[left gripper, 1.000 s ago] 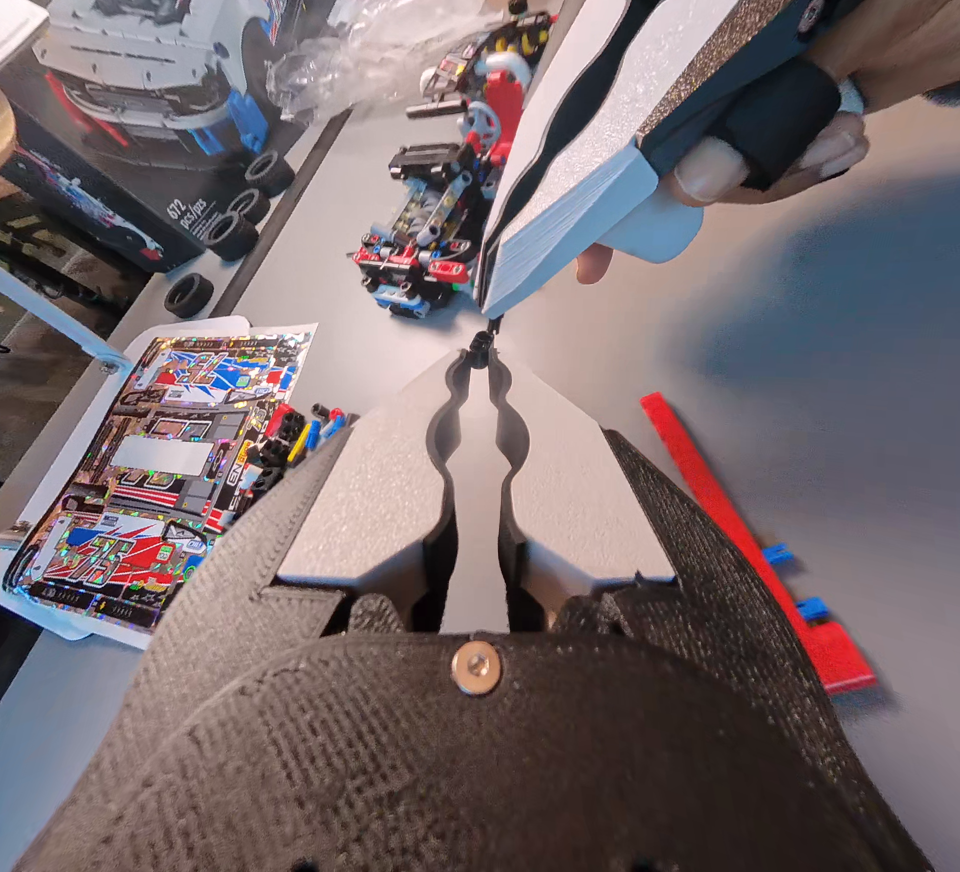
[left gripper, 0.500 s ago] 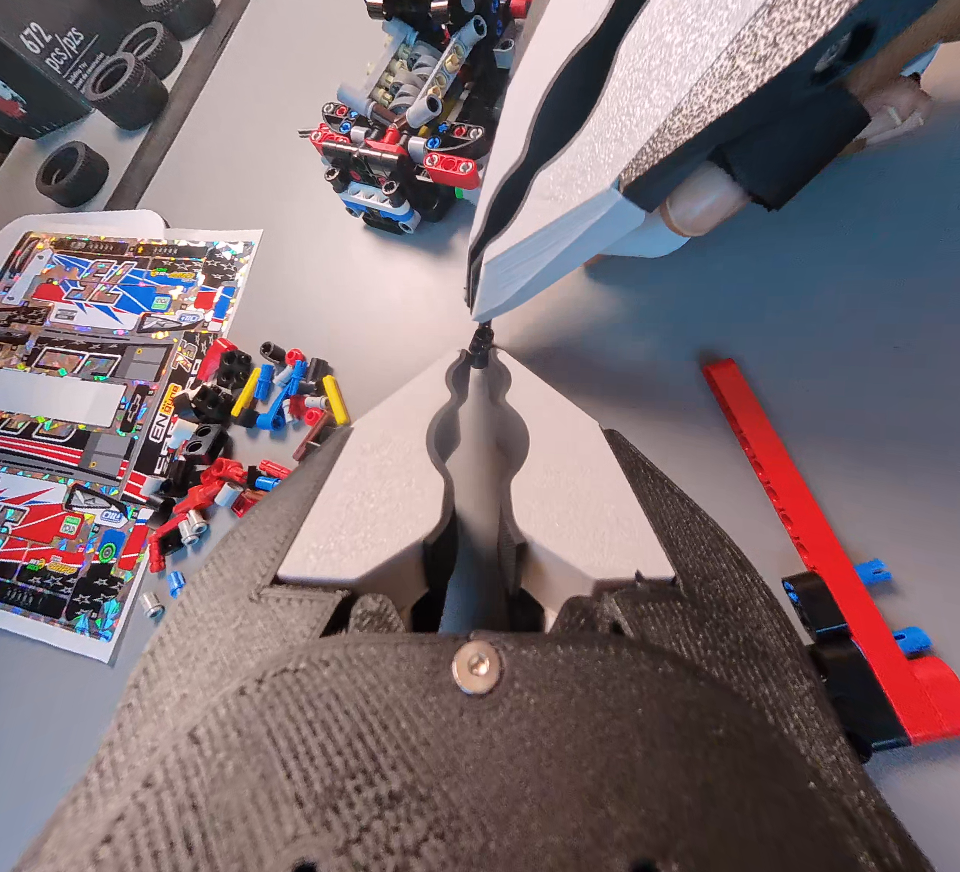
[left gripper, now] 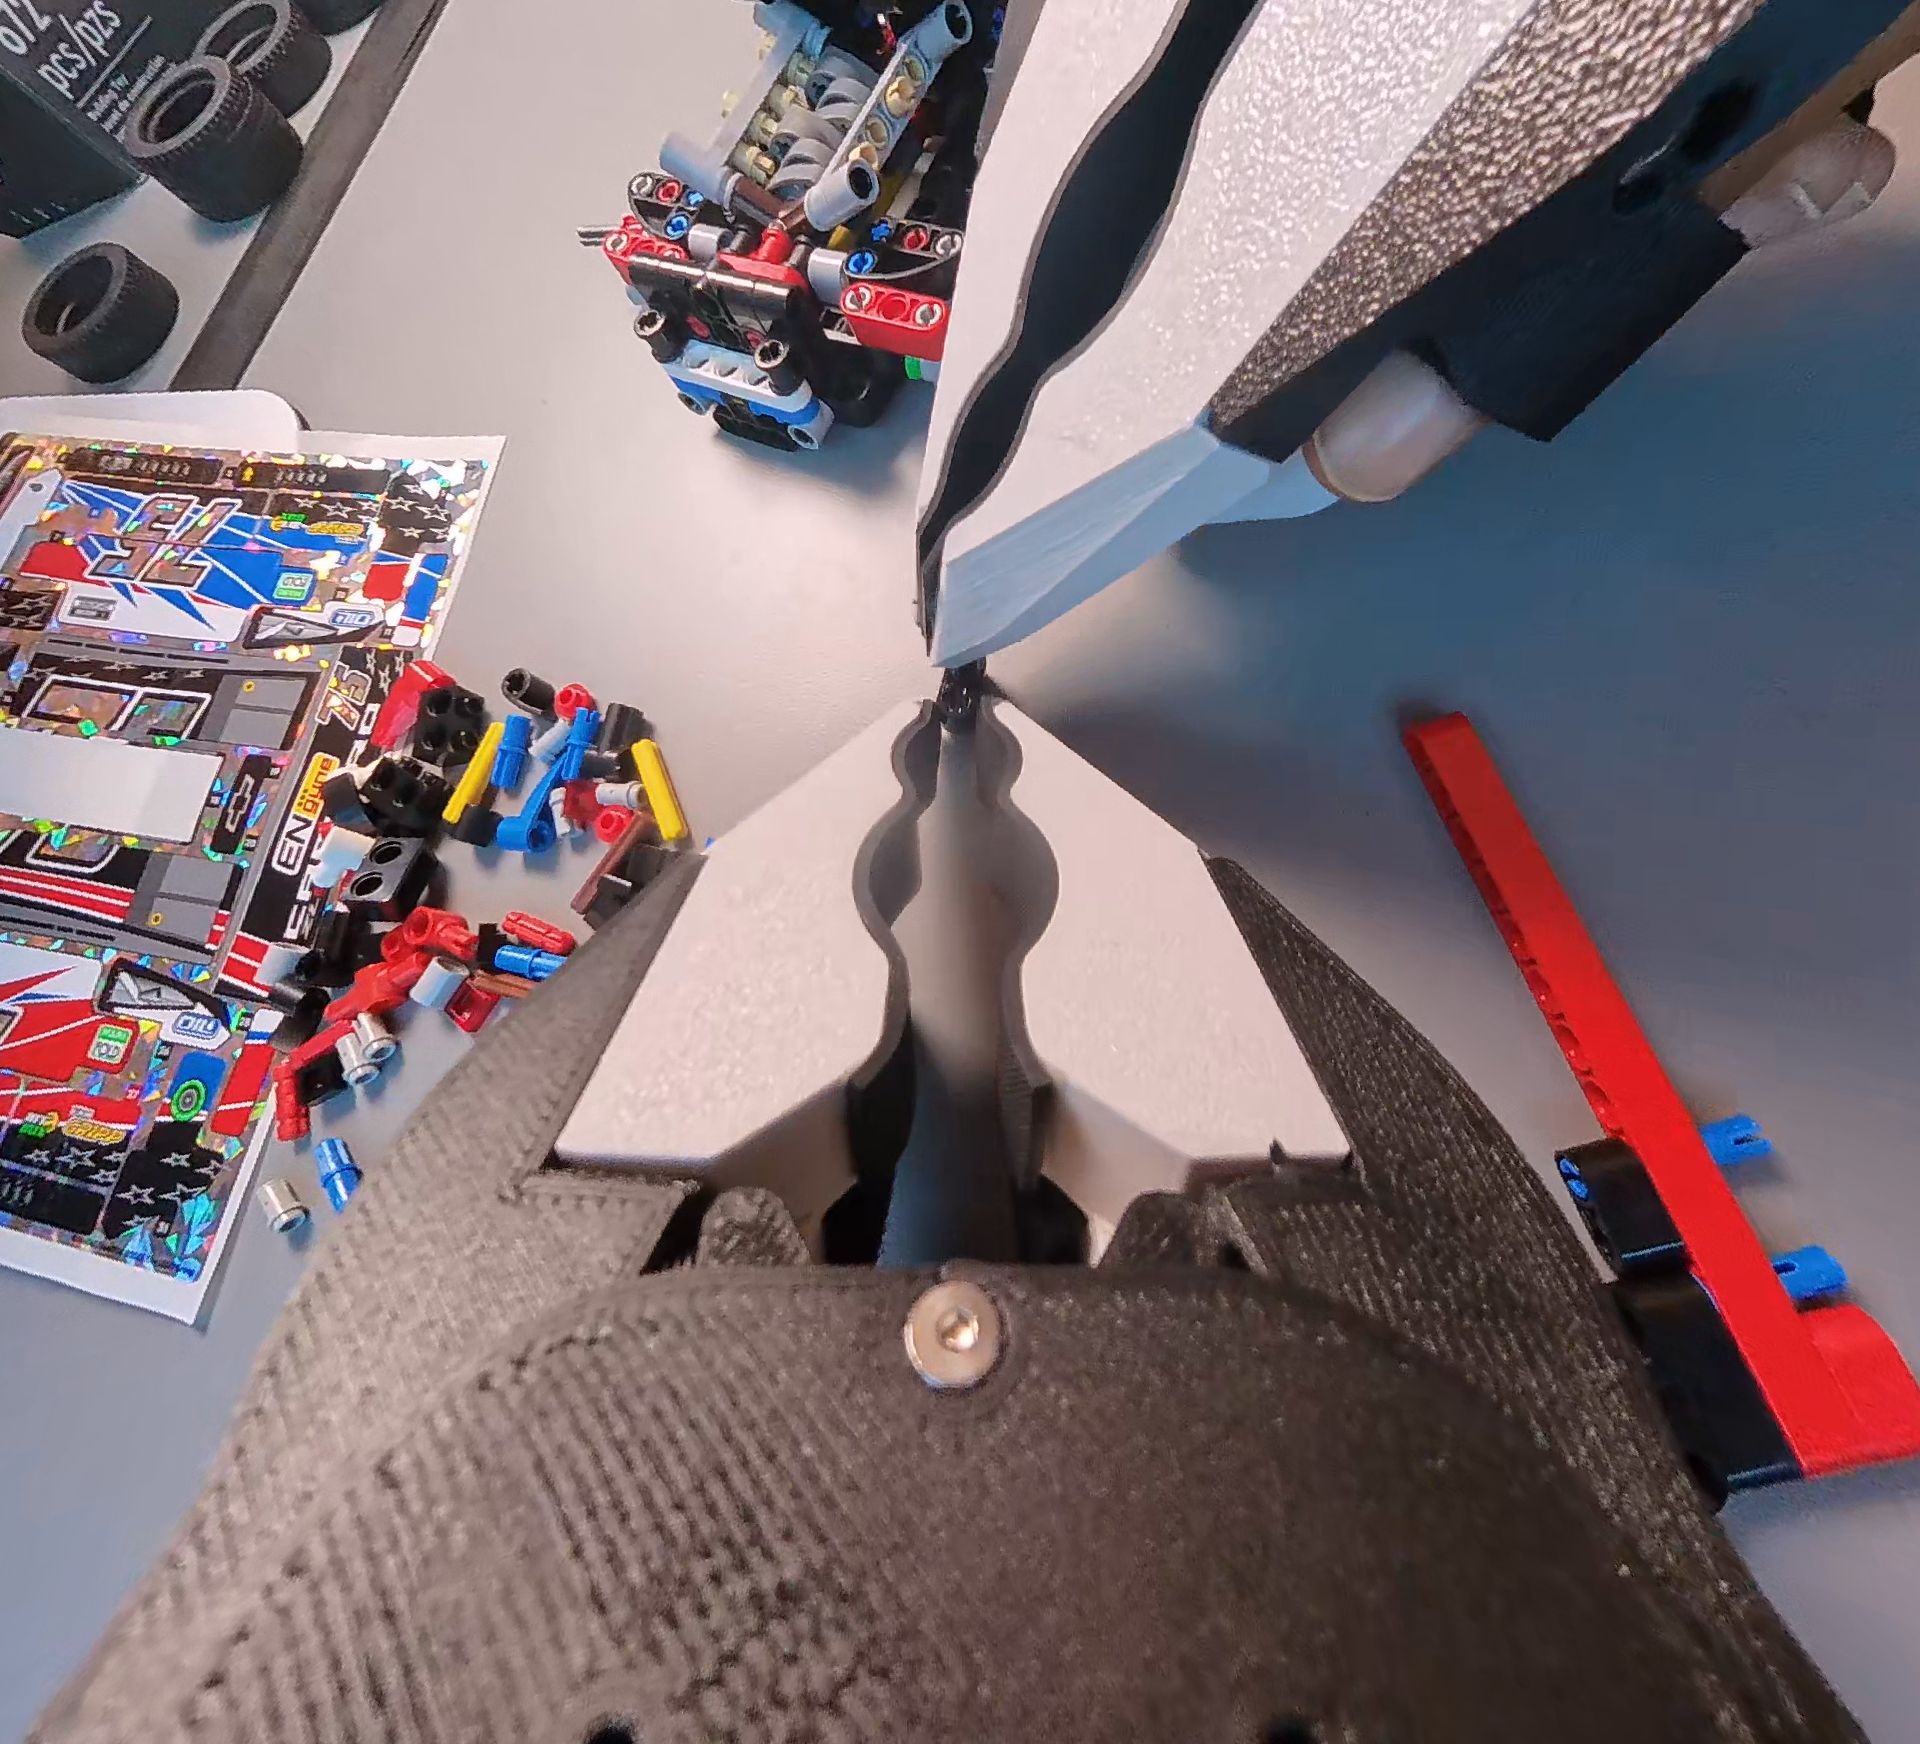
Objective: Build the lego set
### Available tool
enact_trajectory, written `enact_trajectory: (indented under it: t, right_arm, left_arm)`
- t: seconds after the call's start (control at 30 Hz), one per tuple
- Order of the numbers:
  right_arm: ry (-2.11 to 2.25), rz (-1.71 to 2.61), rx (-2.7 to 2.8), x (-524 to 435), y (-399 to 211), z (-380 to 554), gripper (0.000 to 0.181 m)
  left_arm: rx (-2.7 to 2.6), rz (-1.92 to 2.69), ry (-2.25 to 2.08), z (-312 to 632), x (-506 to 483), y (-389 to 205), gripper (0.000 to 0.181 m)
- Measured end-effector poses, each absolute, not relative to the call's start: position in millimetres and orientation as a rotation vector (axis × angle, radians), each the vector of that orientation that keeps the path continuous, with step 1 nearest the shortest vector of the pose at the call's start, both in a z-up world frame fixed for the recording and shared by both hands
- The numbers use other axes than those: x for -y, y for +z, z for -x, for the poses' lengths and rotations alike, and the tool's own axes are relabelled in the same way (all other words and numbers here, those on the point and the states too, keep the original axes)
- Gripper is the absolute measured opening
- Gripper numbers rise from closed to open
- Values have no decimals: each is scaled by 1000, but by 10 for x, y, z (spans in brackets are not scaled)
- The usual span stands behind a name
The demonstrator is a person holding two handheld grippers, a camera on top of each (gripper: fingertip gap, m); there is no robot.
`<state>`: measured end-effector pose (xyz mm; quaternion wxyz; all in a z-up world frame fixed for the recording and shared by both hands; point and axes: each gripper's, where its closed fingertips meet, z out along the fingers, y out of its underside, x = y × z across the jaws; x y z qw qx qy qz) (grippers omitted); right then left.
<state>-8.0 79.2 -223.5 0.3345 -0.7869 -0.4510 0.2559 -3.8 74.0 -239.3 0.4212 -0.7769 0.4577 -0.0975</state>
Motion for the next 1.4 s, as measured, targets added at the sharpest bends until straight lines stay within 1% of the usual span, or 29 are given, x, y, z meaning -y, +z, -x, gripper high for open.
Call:
enact_trajectory:
  t: [0.23, 0.53, 0.73, 0.87, 0.97, 1.0, 1.2, 1.4]
  right_arm:
    - [620, 2083, 1225, -799, -2255, 60, 1]
    - [533, 2124, 1483, -792, -2285, 50, 0]
    - [574, 2135, 1497, -798, -2277, 68, 0]
    - [759, 2118, 1375, -776, -2158, 83, 0]
    - [996, 2037, 1216, -731, -1956, 86, 0]
    - [1072, 2008, 1156, -721, -1882, 69, 0]
    - [1467, 1902, 906, -551, -1598, -24, 0]
    - [1572, 1857, 851, -498, -1508, -41, 0]
  left_arm:
    - [-1131, 1964, -270, 40, -739, -2397, 5]
    - [-1119, 1980, -295, 42, -739, -2403, 5]
    - [-1115, 1983, -301, 42, -738, -2403, 5]
    - [-1111, 1984, -306, 51, -730, -2397, 6]
    - [-1102, 1984, -334, 79, -721, -2372, 23]
    - [-1093, 1964, -354, 79, -715, -2334, 24]
    - [-1013, 1698, -558, -99, -587, -1785, 20]
    - [-1029, 1618, -607, -218, -491, -1648, 3]
